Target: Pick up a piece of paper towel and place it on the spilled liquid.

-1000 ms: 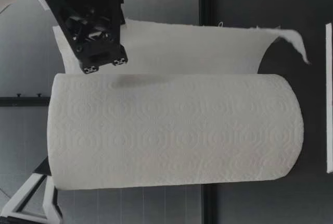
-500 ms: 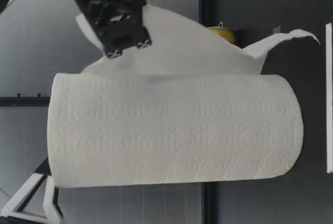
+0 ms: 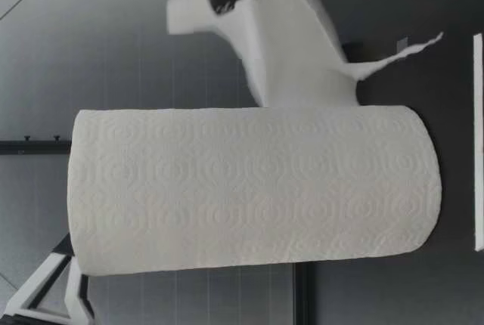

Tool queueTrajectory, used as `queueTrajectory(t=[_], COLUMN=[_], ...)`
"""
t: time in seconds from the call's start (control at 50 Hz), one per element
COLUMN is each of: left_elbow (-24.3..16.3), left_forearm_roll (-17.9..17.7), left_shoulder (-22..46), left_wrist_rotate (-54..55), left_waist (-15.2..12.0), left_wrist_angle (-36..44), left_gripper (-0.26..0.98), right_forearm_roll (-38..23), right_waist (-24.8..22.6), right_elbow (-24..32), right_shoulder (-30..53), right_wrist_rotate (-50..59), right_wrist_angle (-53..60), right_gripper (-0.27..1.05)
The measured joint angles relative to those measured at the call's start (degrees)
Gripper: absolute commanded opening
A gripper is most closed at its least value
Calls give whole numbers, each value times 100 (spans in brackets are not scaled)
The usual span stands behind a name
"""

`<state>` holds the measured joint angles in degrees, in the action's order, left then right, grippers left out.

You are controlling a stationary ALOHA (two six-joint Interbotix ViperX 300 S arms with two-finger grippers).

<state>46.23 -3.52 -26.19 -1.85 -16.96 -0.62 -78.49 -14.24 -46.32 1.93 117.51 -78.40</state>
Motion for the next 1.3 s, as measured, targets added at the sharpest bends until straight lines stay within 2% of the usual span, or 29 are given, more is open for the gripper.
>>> queueTrajectory(t=[0.42, 0.72, 0.84, 1.08, 1.3], left_elbow=[18, 26, 26, 35, 44], left_forearm_roll=[-9, -53, -70, -123, -167], left_shoulder=[0, 0, 9, 0, 0], left_wrist_rotate=[0, 0, 0, 0, 0], left_waist=[-9, -9, -9, -9, -9], left_wrist_angle=[0, 0, 0, 0, 0], left_gripper=[4, 4, 4, 4, 4], right_forearm_roll=[35, 26, 79, 79, 26], right_waist=[782, 1397, 1854, 2197, 2593], right_elbow=[-1099, -1617, -1767, -1582, -1898], right_shoulder=[-167, -369, -404, -571, -1354], right_wrist_rotate=[396, 387, 88, -1292, -1459], right_wrist_angle=[-70, 70, 308, 79, -35], right_gripper=[-9, -9, -9, -9, -9])
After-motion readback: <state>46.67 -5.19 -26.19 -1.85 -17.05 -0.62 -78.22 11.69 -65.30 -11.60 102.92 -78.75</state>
